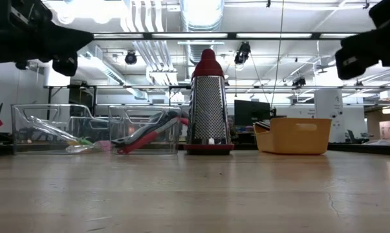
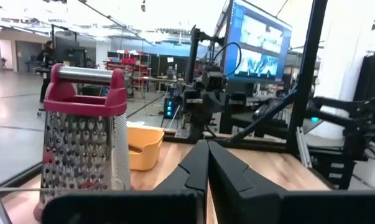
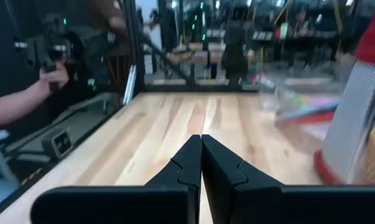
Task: Pick & Place Kitchen Items
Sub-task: Return to Home Position
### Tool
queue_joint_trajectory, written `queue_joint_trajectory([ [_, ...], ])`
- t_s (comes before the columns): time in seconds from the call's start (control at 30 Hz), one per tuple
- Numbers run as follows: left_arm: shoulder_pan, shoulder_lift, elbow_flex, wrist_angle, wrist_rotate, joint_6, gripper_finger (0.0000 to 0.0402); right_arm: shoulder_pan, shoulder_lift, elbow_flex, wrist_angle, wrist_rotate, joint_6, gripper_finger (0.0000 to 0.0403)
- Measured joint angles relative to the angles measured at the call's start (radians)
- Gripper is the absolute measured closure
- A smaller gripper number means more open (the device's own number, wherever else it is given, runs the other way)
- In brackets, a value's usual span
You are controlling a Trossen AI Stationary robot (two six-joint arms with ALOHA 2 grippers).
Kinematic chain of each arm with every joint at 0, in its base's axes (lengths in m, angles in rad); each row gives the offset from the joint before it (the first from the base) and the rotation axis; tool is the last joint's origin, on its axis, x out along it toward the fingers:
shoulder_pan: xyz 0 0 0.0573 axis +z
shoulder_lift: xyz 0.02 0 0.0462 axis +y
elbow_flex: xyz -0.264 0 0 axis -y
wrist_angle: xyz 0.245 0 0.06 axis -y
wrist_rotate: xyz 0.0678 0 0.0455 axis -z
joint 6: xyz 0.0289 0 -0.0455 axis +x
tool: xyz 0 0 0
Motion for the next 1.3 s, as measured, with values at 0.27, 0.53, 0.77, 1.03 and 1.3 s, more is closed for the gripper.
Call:
queue_joint_trajectory([
  [0.27, 0.000, -0.188, -0.001, -0.115, 0.001, 0.027, 0.0392, 0.000, -0.046, 0.007, -0.036, 0.013, -0.050, 0.0394],
  [0.53, 0.000, -0.194, -0.001, -0.254, 0.023, 0.075, 0.0391, 0.000, -0.007, 0.007, -0.035, 0.012, -0.049, 0.0394],
  [0.77, 0.000, -0.182, -0.002, -0.266, -0.019, 0.041, 0.0381, 0.000, 0.010, 0.007, -0.035, 0.012, -0.060, 0.0394],
  [1.03, 0.000, -0.168, -0.002, -0.269, -0.019, 0.063, 0.0383, 0.000, 0.018, 0.007, -0.033, 0.012, -0.050, 0.0394],
  [1.3, 0.000, -0.167, -0.002, -0.272, -0.021, 0.061, 0.0383, 0.000, 0.019, 0.007, -0.033, 0.012, -0.045, 0.0394],
])
